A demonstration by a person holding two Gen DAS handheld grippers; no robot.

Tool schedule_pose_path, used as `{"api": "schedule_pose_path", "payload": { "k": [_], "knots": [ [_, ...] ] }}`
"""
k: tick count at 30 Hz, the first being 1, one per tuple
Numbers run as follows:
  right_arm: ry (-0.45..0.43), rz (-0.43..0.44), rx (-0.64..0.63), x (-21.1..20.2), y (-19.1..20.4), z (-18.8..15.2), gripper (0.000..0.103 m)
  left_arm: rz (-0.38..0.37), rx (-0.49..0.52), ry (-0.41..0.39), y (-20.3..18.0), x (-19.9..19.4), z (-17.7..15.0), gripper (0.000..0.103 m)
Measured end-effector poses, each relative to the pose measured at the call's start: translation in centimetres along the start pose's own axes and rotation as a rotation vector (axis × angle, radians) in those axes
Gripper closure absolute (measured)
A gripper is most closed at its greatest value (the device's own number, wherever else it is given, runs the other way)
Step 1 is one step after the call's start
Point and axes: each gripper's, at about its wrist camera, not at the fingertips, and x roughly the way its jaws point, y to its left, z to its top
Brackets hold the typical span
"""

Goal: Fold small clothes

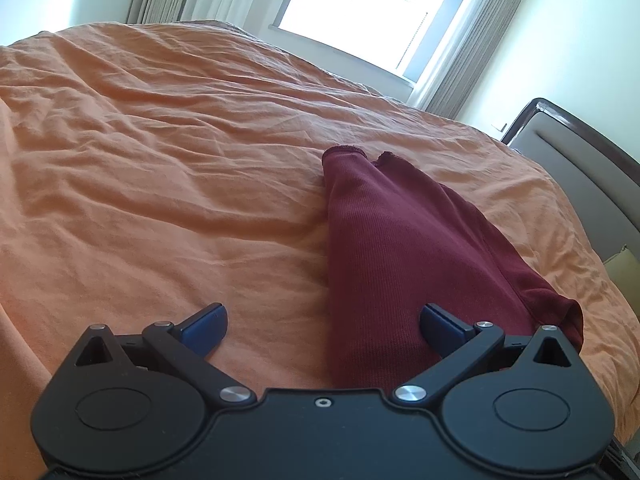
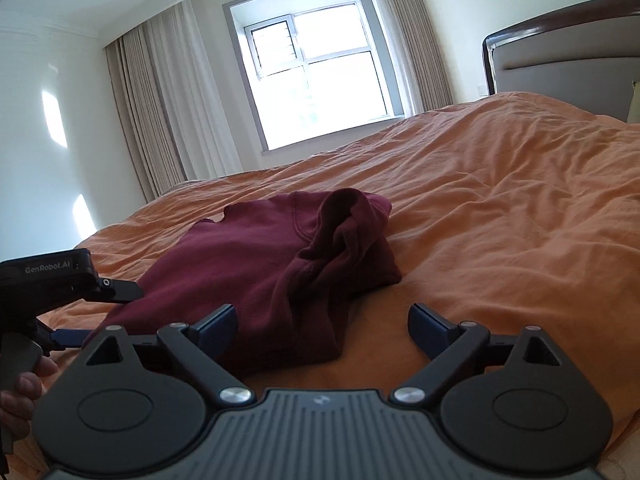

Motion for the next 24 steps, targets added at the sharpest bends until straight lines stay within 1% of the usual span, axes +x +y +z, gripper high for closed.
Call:
{"api": "schedule_pose_path", "payload": {
  "k": [8,12,15,19,22,24],
  "knots": [
    [-0.003,-0.062,-0.113,-0.3,0.6,-0.9,0.001,-0.002,0.015,0.003,0.3,-0.4,-0.7,0.001],
    [-0.004,-0.081,-0.140,-0.4,0.8,-1.2,0.001,-0.005,0.040,0.005,0.3,-0.6,-1.1,0.001],
    [-0.018,-0.063,-0.133,-1.0,0.5,-1.0,0.000,-0.015,0.048,0.003,0.4,-0.9,-1.2,0.001],
    [-0.069,-0.025,-0.083,-2.4,-0.5,-0.3,0.000,-0.029,0.035,-0.013,0.5,-1.4,-0.9,0.001],
    [-0.107,-0.026,-0.048,-2.4,-1.3,1.0,0.000,-0.059,0.033,-0.044,0.2,-1.6,-0.6,0.001],
    [-0.120,-0.035,-0.019,-1.9,-1.9,2.1,0.000,-0.079,0.039,-0.047,-0.3,-1.4,-0.1,0.001]
  ]
}}
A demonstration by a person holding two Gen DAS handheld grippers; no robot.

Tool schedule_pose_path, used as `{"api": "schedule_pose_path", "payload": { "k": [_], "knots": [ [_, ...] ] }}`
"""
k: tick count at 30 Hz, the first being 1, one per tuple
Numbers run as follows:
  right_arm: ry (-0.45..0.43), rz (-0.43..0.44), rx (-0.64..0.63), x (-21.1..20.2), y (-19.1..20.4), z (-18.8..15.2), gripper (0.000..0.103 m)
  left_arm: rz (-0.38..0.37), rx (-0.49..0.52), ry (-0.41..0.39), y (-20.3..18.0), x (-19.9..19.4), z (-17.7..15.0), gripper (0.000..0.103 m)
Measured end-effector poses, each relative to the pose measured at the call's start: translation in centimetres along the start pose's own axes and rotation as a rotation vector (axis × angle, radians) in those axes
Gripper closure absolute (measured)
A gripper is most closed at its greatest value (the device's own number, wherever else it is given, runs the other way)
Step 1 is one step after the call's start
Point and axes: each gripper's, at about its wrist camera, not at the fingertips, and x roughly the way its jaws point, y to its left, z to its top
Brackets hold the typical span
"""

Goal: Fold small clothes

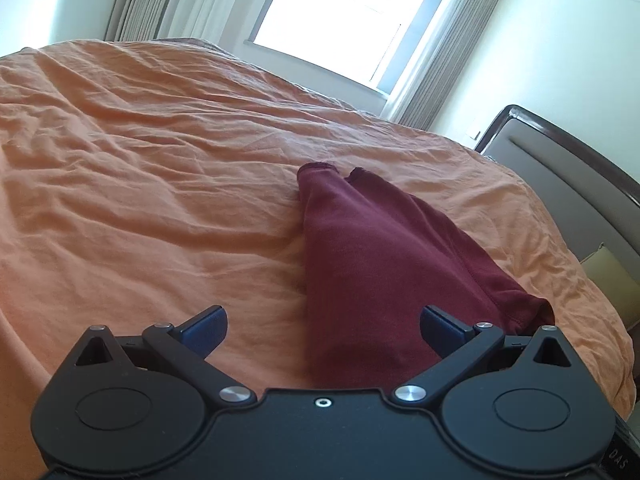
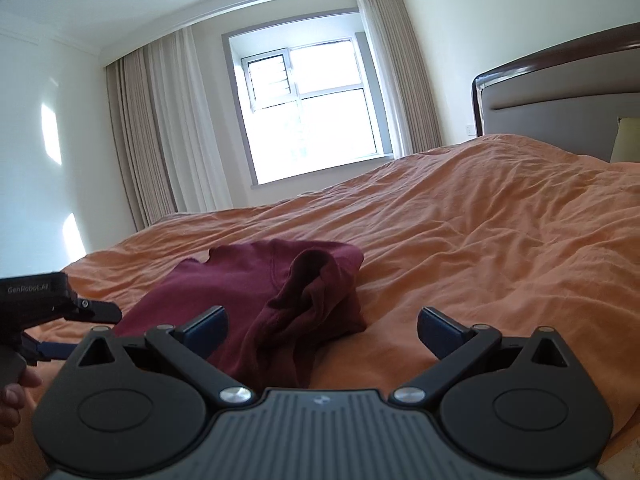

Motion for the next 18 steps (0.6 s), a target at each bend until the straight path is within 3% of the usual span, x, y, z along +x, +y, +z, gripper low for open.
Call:
{"api": "schedule_pose_path", "payload": {
  "k": [6,9,14,18],
  "knots": [
    [0.053,0.042,0.107,3.8,-2.4,2.8,0.000,0.014,0.079,0.029,-1.6,1.7,1.0,0.001],
    [0.073,0.013,0.095,6.0,-3.0,4.0,0.000,0.045,0.103,0.061,-1.6,2.6,0.9,0.001],
    [0.129,0.010,0.112,9.7,-4.3,4.8,0.000,0.033,0.056,0.086,-0.4,3.2,0.2,0.001],
    [0.154,0.093,0.176,11.4,-4.4,4.1,0.000,0.022,0.046,0.085,0.0,3.4,0.0,0.000]
  ]
}}
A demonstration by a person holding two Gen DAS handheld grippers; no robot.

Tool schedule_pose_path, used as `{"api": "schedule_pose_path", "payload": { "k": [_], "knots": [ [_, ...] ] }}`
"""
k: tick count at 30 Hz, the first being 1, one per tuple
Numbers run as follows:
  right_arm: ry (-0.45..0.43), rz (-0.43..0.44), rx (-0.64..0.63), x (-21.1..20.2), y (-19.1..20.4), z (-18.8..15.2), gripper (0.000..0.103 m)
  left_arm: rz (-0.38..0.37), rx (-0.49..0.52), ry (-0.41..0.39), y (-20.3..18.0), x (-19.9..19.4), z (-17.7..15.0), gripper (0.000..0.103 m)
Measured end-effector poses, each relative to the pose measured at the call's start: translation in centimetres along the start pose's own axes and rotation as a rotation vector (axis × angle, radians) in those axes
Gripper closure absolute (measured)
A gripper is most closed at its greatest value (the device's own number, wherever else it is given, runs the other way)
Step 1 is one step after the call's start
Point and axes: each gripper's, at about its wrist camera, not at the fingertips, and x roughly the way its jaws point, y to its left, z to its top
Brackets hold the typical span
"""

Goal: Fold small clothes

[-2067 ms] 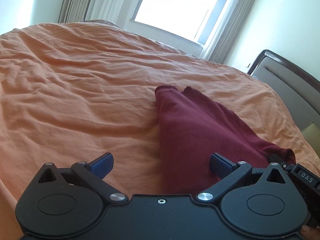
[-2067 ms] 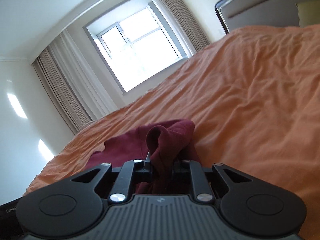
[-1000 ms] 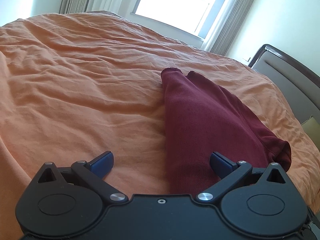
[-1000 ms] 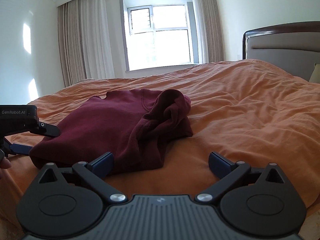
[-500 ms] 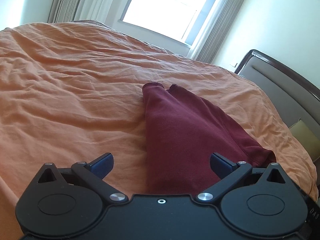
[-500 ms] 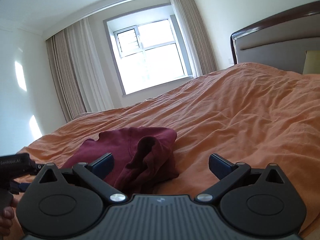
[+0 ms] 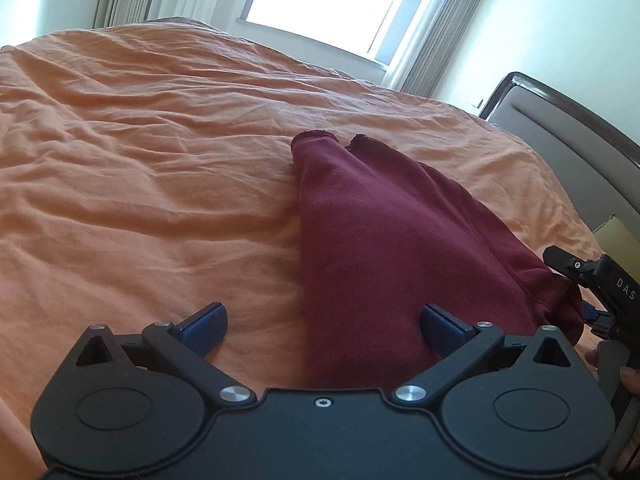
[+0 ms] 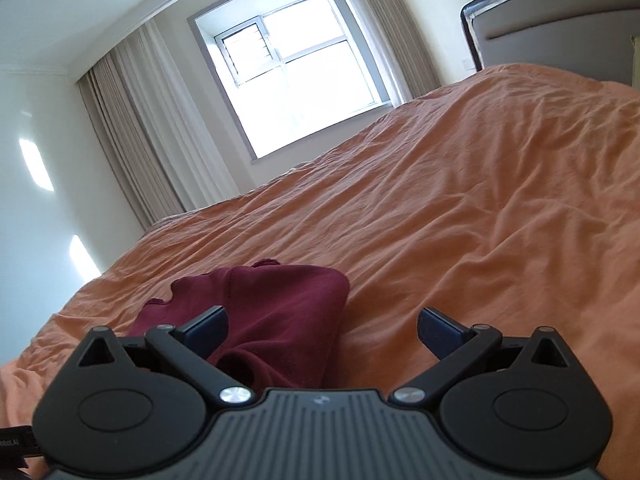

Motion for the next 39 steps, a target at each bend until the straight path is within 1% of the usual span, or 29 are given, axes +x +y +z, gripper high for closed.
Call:
{"api": "schedule_pose_path", "payload": {
  "k": [4,6,8,15,23,26,28,32,34,36,38,39],
  "knots": [
    [0.045,0.047,0.077,1.5,-0.6,-1.1,0.000,0.000,0.005,-0.001,-0.1,0.2,-0.1,0.000],
    [0.060,0.046,0.099,1.9,-1.1,-1.7,0.000,-0.003,0.007,-0.004,0.0,0.2,-0.2,0.000],
    [0.058,0.051,0.106,2.0,-1.5,-2.2,0.000,-0.009,0.002,-0.006,0.1,0.3,-0.3,0.000],
    [0.042,0.018,0.014,2.2,-0.7,-3.5,0.001,-0.014,0.003,-0.015,0.3,0.4,-0.7,0.000],
    [0.033,0.029,-0.001,1.9,-0.4,-3.6,0.001,-0.027,0.010,-0.016,0.6,0.4,-0.5,0.000],
    [0.020,0.073,0.000,1.8,-0.7,-3.7,0.000,-0.051,-0.003,-0.003,1.0,0.5,0.2,0.000],
    [-0.005,0.146,0.026,1.4,-1.2,-3.9,0.000,-0.051,0.001,0.007,1.2,0.8,1.0,0.000],
    [-0.006,0.221,0.106,1.3,-2.4,-3.7,0.000,-0.030,0.052,0.005,0.8,1.6,2.8,0.000],
    [0.004,0.250,0.145,1.4,-2.9,-3.4,0.000,-0.039,0.074,0.000,0.4,2.2,3.5,0.000],
    [0.013,0.264,0.177,1.5,-3.3,-3.1,0.003,-0.065,0.072,0.018,0.4,3.1,4.0,0.000],
    [0.024,0.285,0.217,1.4,-3.7,-2.9,0.013,-0.085,0.053,0.041,0.5,3.8,4.2,0.001],
    [0.034,0.294,0.234,1.5,-3.9,-2.8,0.016,-0.094,0.050,0.045,0.5,4.1,4.2,0.001]
  ]
}}
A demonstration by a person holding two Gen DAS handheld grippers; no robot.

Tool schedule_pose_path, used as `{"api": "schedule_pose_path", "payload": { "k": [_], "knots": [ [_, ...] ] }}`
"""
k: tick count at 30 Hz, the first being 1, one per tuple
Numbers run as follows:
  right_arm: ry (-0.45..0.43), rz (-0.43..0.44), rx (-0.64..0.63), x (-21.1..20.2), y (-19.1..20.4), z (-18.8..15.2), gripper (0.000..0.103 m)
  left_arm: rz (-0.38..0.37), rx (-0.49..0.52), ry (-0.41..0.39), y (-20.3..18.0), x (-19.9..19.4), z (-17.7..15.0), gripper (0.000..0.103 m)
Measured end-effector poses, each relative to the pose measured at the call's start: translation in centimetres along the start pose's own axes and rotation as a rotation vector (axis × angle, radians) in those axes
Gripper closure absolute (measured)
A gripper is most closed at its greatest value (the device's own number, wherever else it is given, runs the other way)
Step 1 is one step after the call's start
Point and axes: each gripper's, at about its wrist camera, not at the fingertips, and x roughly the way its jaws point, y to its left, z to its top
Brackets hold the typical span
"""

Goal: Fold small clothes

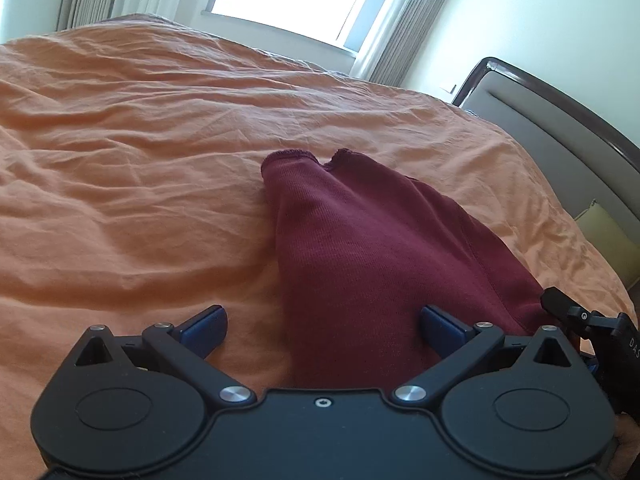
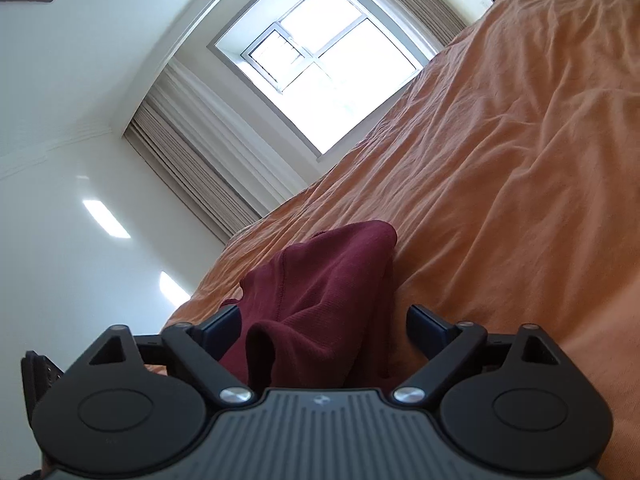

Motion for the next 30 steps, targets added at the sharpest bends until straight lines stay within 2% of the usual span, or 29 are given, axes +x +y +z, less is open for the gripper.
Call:
{"api": "schedule_pose_path", "payload": {
  "k": [2,9,13,18,22,30],
  "knots": [
    [0.025,-0.021,0.022,0.3,-0.3,0.3,0.025,-0.003,0.004,-0.004,0.0,0.1,-0.2,0.004],
    [0.112,-0.063,0.011,2.4,-0.1,0.7,0.034,-0.064,-0.054,0.007,1.0,-0.1,-0.3,0.016],
    [0.113,-0.099,-0.032,3.2,0.8,-0.3,0.038,-0.106,-0.059,0.018,0.7,-0.1,-0.4,0.033],
    [0.084,-0.125,-0.070,3.4,1.4,-1.2,0.043,-0.081,-0.031,0.018,-0.2,0.0,-0.3,0.034],
    [0.069,-0.127,-0.072,3.2,1.6,-1.3,0.055,-0.068,-0.030,0.022,-0.4,0.0,-0.2,0.034],
    [0.060,-0.141,-0.099,3.1,2.7,-1.6,0.066,-0.063,-0.024,0.023,-0.6,0.0,-0.2,0.034]
  ]
}}
